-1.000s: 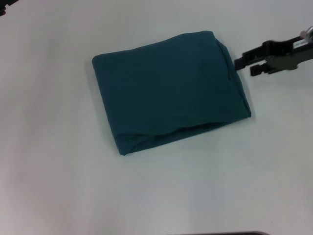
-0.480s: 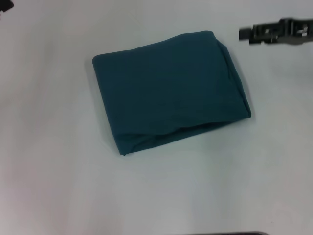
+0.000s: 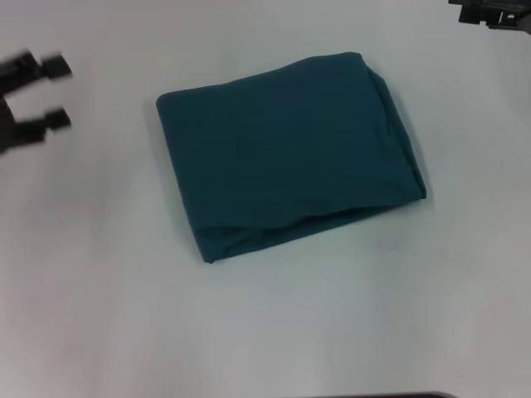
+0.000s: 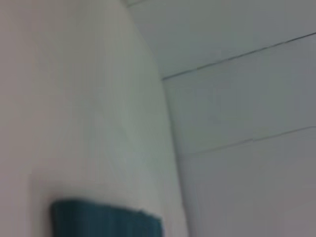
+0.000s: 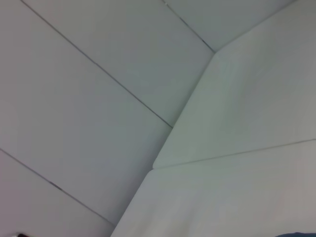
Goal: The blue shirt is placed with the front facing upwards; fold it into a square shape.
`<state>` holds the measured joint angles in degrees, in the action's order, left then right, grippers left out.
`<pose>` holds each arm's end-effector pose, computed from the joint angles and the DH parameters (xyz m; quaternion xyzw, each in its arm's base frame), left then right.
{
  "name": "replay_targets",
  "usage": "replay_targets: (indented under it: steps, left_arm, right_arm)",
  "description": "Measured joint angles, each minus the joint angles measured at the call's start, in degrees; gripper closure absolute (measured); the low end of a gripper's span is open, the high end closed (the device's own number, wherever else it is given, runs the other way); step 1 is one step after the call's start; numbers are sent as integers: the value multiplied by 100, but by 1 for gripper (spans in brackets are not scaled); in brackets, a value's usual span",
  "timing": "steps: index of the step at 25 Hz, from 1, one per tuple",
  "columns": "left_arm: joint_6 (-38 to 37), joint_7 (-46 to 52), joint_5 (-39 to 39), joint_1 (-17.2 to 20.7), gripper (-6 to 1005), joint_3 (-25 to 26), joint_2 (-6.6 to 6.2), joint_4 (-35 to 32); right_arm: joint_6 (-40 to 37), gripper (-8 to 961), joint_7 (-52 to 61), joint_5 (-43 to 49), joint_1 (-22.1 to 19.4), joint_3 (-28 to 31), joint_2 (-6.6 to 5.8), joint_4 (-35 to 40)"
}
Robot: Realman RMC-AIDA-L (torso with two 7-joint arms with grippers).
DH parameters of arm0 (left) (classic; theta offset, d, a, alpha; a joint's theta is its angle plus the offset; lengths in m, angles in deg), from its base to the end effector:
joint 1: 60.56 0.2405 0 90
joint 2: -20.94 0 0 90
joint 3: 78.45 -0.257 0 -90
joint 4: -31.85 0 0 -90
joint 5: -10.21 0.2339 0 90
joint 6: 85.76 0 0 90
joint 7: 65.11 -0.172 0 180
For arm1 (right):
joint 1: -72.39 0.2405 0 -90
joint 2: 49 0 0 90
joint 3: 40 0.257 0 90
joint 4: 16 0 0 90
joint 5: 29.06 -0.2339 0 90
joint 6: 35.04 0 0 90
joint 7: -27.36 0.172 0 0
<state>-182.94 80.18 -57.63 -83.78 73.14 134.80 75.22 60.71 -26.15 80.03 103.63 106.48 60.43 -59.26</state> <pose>-0.3140 0.3372 0.0671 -0.6385 -0.6854 -0.3479 0.0386 0.2647 0.3879 0.0902 -0.7998 0.5002 0.3188 0.0918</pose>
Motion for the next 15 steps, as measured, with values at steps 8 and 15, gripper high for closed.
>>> replay_targets:
  steps: [8,15]
  left_arm:
    - [111,203,807,-6,159,-195,251,-34]
    - [344,415,1591,-185,166,-405,524,-63]
  right_arm:
    - [-1,7,172,46,-24,-53,-102,-1]
    - [27,7,277,312,7,-71,-83,2]
